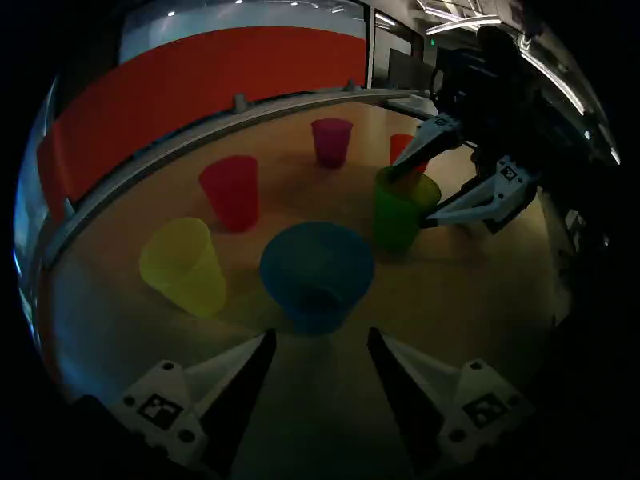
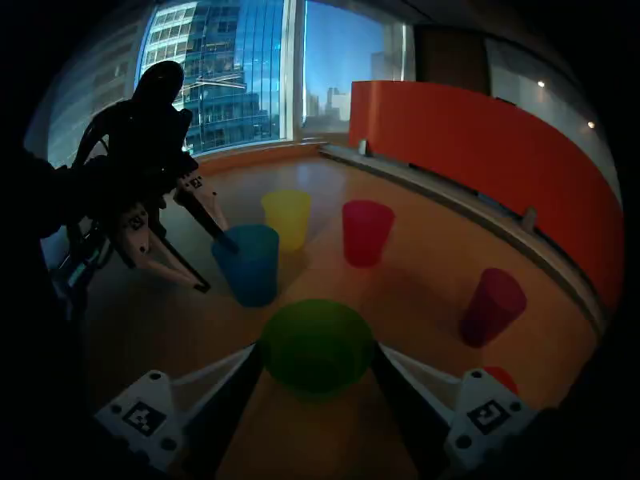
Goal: Pour water
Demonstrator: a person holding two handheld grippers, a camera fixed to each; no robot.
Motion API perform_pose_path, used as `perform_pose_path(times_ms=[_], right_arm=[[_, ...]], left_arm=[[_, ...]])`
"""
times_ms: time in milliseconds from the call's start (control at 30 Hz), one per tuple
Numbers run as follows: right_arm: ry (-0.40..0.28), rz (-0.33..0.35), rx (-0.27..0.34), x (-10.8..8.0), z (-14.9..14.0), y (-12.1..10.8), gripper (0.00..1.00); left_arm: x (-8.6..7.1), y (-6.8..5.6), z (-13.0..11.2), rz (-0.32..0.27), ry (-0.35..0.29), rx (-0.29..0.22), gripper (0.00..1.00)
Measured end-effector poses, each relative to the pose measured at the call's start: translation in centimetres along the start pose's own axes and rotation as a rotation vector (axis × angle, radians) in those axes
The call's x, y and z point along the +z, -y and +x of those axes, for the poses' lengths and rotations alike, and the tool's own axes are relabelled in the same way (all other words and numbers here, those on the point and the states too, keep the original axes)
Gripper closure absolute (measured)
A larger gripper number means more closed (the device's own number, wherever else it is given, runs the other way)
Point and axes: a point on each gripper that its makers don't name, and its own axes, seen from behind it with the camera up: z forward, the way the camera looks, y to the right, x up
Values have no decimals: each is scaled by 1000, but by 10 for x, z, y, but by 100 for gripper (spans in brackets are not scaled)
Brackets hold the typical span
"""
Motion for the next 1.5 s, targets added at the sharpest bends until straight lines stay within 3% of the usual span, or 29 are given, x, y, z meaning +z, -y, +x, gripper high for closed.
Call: perform_pose_path(times_ms=[333,1067,1500], right_arm=[[2,-24,18,-12,-7,2,0],[-31,-111,52,-80,-27,13,0],[-89,-193,110,-107,-33,8,0]], left_arm=[[-14,2,2,19,-29,-19,15],[-61,-2,12,106,-149,-71,15],[-82,-2,18,171,-233,-106,15]])
